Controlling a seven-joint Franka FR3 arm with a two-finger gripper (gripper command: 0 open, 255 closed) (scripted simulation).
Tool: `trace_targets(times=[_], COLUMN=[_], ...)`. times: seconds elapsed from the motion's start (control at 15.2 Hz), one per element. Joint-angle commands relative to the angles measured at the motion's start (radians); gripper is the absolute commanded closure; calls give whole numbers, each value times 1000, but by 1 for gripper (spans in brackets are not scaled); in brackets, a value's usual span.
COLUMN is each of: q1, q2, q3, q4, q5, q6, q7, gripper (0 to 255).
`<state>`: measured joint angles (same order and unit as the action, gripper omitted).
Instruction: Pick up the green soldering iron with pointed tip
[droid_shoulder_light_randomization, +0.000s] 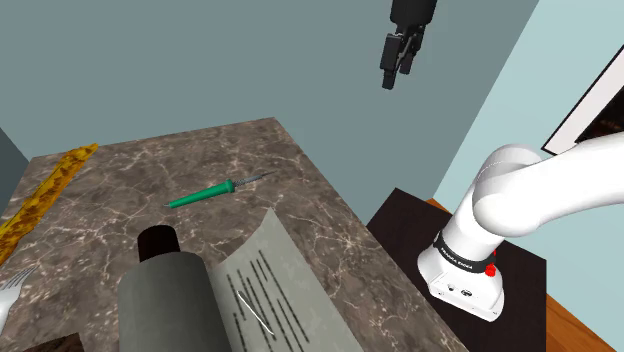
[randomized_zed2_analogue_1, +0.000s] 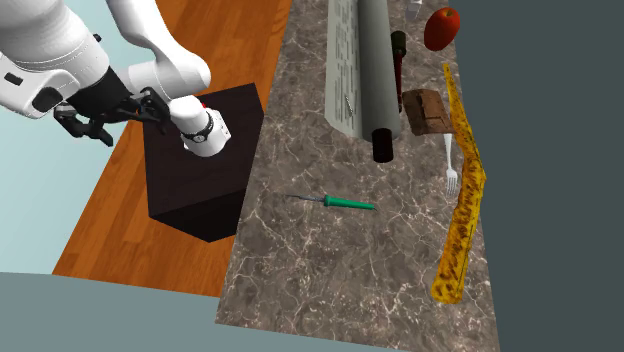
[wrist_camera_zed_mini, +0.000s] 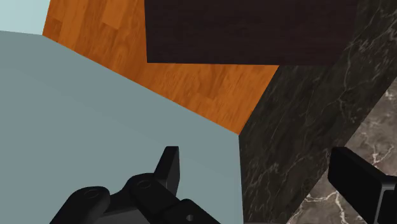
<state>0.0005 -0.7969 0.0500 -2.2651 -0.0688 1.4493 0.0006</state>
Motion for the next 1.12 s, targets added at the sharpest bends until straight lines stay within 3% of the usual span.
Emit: trace_targets(times=[0.0,1.06], q1=[0,144], q2=[0,454], q3=[0,127], q4=[0,142], q5=[0,118], q6=[0,262], q7=[0,-70], gripper=[0,0])
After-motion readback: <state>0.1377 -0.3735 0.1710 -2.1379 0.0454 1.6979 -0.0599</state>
